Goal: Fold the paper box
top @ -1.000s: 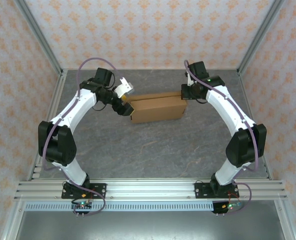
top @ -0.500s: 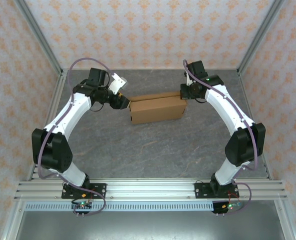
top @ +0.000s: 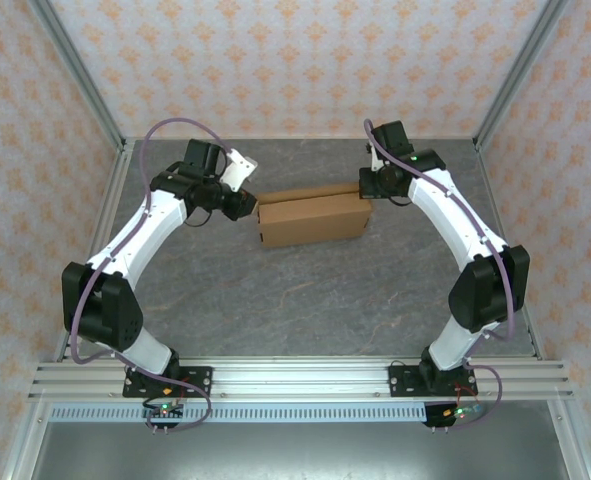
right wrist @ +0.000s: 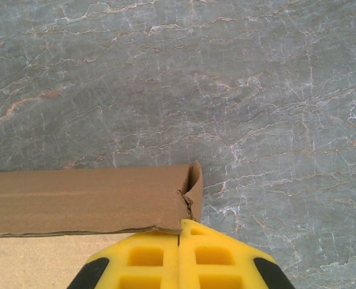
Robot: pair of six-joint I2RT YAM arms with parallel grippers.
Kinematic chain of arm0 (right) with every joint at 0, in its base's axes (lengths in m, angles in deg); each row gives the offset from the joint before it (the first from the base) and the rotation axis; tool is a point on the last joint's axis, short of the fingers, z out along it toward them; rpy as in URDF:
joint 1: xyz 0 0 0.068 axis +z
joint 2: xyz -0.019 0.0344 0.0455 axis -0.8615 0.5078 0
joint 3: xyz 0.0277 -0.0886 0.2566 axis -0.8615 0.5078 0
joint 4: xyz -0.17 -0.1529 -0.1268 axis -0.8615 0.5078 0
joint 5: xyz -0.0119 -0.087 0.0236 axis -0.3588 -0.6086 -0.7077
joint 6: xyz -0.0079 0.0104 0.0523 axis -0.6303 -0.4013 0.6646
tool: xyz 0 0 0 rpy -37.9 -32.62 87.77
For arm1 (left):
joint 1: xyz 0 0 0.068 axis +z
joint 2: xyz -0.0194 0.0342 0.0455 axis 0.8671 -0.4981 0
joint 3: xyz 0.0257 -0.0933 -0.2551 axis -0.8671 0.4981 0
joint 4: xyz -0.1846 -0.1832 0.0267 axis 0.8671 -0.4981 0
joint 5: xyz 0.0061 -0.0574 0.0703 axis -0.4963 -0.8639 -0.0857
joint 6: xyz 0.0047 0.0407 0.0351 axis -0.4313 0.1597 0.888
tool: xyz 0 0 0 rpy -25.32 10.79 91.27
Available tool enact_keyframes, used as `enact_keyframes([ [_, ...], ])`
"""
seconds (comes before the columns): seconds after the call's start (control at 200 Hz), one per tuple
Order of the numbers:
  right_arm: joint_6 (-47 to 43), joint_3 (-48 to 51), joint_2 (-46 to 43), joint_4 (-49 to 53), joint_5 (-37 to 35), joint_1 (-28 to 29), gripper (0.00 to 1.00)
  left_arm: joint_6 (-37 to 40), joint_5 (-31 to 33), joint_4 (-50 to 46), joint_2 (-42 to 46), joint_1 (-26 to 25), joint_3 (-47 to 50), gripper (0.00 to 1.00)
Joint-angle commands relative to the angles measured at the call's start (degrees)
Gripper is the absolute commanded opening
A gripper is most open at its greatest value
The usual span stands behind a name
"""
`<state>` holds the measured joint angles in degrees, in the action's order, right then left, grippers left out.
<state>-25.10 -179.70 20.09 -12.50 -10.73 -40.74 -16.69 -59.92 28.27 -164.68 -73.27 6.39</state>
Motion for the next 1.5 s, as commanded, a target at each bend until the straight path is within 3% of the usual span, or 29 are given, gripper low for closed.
enact_keyframes([
  [0.0,0.81,-0.96,1.18,2.91,-1.73,0.33,0.03,-0.22,0.52,-1.53,-0.55,-0.17,-1.88,0.16],
  [0.215,1.09,-0.98,1.03,2.95,-1.88,0.37,0.03,-4.11,1.04,-0.12,-0.54,-0.50,-1.61,0.00],
  [0.545,2.12,-0.20,1.34,2.34,-1.72,0.38,0.03,-15.44,3.50,-0.10,-2.31,-3.37,-3.78,0.00],
  [1.491,1.75,0.19,3.93,0.89,-1.13,0.37,0.02,-32.53,7.76,-4.69,-6.85,-3.38,-11.59,0.00],
])
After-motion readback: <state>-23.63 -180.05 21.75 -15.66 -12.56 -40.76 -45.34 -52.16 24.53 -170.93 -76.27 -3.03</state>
